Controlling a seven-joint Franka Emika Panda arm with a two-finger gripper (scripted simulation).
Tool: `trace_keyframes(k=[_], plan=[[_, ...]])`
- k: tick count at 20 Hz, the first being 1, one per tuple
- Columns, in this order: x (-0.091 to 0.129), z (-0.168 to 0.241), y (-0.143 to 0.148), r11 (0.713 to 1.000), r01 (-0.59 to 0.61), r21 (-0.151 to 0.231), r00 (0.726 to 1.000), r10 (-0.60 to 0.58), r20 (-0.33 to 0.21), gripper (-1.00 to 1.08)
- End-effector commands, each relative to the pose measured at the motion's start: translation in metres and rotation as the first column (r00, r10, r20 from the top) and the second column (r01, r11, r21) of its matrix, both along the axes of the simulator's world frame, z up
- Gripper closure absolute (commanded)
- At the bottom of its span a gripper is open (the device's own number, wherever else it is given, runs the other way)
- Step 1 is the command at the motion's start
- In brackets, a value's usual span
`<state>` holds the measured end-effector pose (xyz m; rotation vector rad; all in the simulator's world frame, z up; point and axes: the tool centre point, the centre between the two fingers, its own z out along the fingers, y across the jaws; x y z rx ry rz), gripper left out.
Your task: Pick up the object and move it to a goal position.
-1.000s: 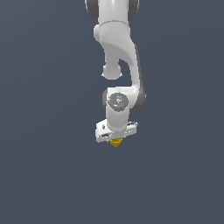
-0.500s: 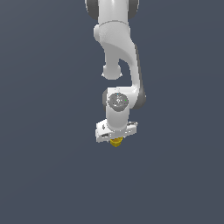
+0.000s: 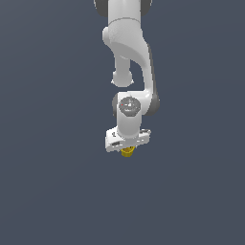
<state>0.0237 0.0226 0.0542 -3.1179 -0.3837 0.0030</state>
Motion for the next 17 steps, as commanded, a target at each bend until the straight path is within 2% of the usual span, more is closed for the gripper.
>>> trace_keyframes(k=[1,9,17], plan=[[-0.007,0.006,0.001,1.000,0.000,0.000,1.000,0.000,0.002,1.08],[-0.036,0.024,0.005,1.000,0.000,0.000,1.000,0.000,0.002,1.08],[-0.045,0.031,0.007,1.000,0.000,0.000,1.000,0.000,0.002,1.08]])
